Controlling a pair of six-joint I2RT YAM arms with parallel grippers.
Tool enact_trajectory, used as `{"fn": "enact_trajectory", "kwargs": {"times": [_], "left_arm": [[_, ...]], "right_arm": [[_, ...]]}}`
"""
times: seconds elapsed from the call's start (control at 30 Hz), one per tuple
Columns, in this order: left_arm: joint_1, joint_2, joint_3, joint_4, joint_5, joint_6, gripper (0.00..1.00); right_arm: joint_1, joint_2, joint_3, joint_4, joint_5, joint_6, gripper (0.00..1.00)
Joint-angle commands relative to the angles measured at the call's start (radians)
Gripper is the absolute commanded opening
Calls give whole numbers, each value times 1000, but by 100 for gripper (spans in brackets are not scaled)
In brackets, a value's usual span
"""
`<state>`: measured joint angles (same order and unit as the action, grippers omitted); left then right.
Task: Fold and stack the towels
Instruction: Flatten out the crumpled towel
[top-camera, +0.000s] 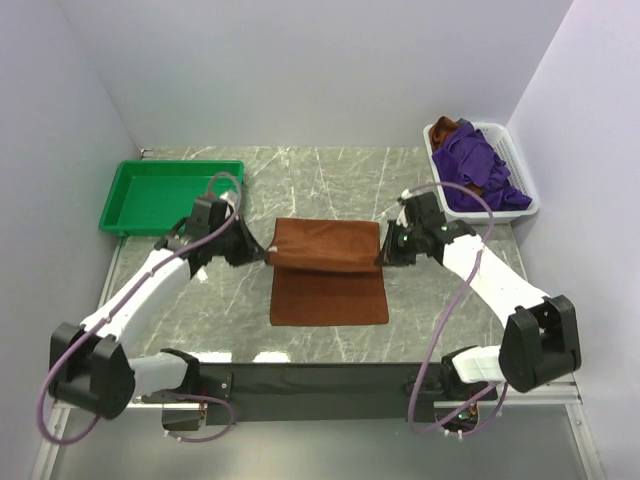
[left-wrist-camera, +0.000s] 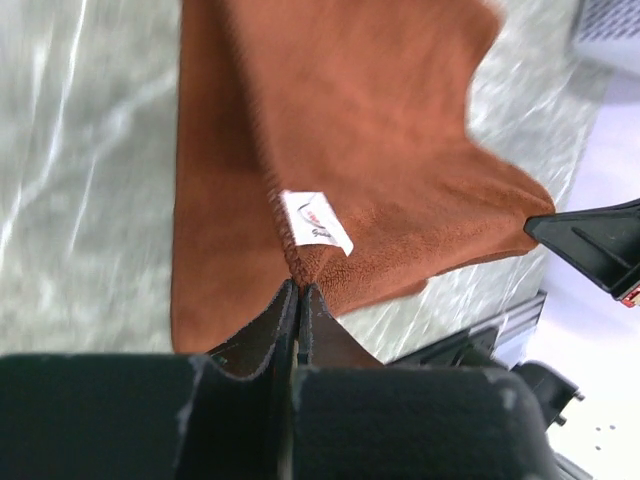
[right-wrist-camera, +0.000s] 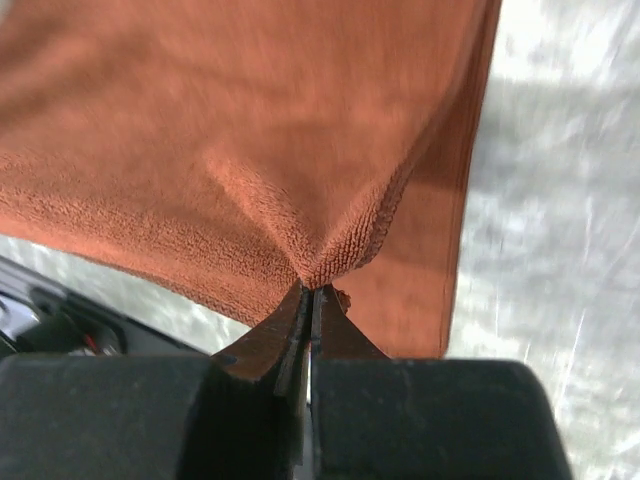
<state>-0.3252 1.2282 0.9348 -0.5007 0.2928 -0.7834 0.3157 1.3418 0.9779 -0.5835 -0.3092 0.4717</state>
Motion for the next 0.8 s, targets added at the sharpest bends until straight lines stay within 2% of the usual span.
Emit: {"fn": "enact_trajectory", "kwargs": {"times": [0.0, 0.13, 0.33, 0.67, 0.77], "left_arm": [[-23, -84, -69, -22, -23, -50, 1], [-49, -160, -192, -18, -35, -109, 1], [-81, -173, -313, 66, -11, -175, 1], [-89, -131, -324, 79, -35, -169, 1], [-87, -75, -228, 54, -69, -140, 1]], "right_arm": [[29, -72, -45, -47, 74, 21, 0], [29, -115, -99, -71, 97, 15, 0], [33, -132, -120, -65, 102, 18, 0], [29, -93, -117, -79, 136, 12, 0], [29, -52, -39, -84, 177, 1, 0]]}}
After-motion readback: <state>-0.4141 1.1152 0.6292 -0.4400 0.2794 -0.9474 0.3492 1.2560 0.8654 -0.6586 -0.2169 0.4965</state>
